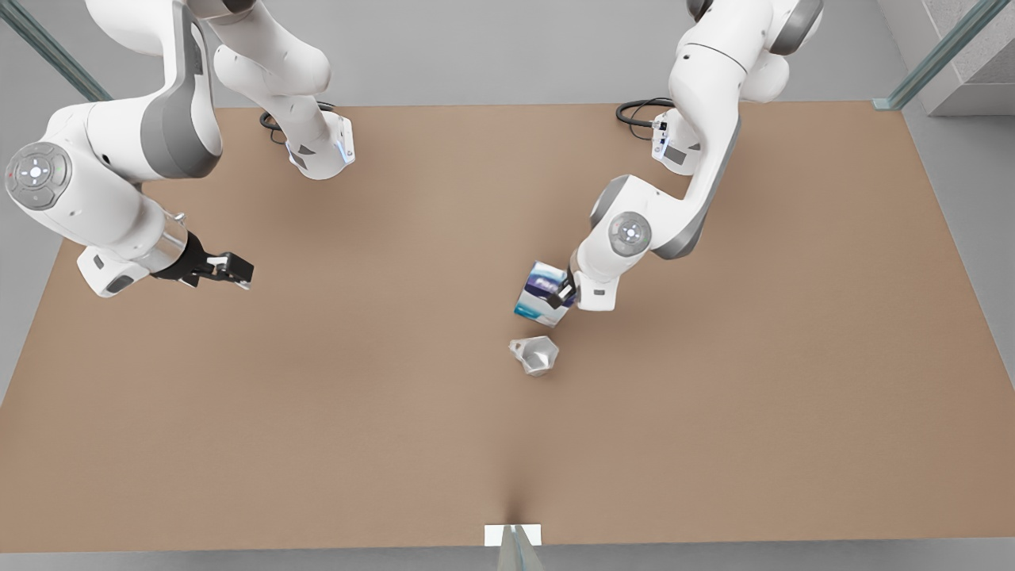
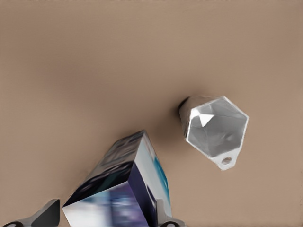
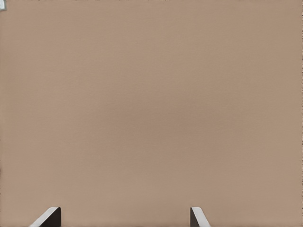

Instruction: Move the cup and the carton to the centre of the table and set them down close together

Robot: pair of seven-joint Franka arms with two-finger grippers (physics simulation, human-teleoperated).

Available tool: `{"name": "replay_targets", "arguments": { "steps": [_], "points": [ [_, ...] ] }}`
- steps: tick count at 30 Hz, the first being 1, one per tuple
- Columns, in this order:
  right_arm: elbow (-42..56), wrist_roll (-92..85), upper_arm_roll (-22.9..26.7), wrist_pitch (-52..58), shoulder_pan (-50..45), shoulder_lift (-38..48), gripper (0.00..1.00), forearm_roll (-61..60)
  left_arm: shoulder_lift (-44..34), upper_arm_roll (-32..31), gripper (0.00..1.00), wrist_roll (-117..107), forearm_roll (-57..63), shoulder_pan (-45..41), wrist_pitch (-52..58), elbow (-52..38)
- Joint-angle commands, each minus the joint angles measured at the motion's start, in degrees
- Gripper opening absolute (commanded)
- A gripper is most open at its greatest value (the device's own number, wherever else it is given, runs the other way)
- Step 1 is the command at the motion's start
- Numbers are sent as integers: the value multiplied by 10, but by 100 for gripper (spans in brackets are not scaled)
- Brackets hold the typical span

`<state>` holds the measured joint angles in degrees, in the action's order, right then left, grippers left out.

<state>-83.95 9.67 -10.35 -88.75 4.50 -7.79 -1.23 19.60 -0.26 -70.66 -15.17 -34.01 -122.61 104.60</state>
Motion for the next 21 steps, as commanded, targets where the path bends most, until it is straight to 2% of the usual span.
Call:
{"name": "replay_targets", "arguments": {
  "steps": [1, 7, 8, 9, 11, 13, 14, 17, 21],
  "points": [
    [0, 0, 0, -1, 0, 1, 100, 0, 0, 0, 100, 0, 0, 0, 0, 0],
    [4, 0, 0, -7, -1, 10, 100, -1, -5, 7, 100, -4, 1, 21, 9, -47],
    [3, 0, 0, -7, -2, 10, 100, -1, -23, 35, 100, -2, 7, 24, 47, -67],
    [0, 0, 0, -7, -2, 11, 100, -1, -43, 64, 100, 41, 63, 42, 158, -111],
    [-2, 0, -1, -6, -2, 15, 100, -2, -66, 76, 100, 427, 113, 119, 297, -151],
    [-2, 0, 0, -7, -3, 15, 100, -3, -89, 73, 100, 726, 123, 196, 338, -157],
    [-3, 0, 0, -7, -3, 15, 100, -3, -91, 70, 100, 787, 134, 207, 346, -157],
    [-2, 0, -1, -7, -2, 16, 100, -3, -98, 72, 100, 780, 142, 217, 411, -204],
    [-7, 0, 0, -7, -1, 18, 100, -3, -98, 76, 100, 780, 143, 218, 413, -217]
  ]
}}
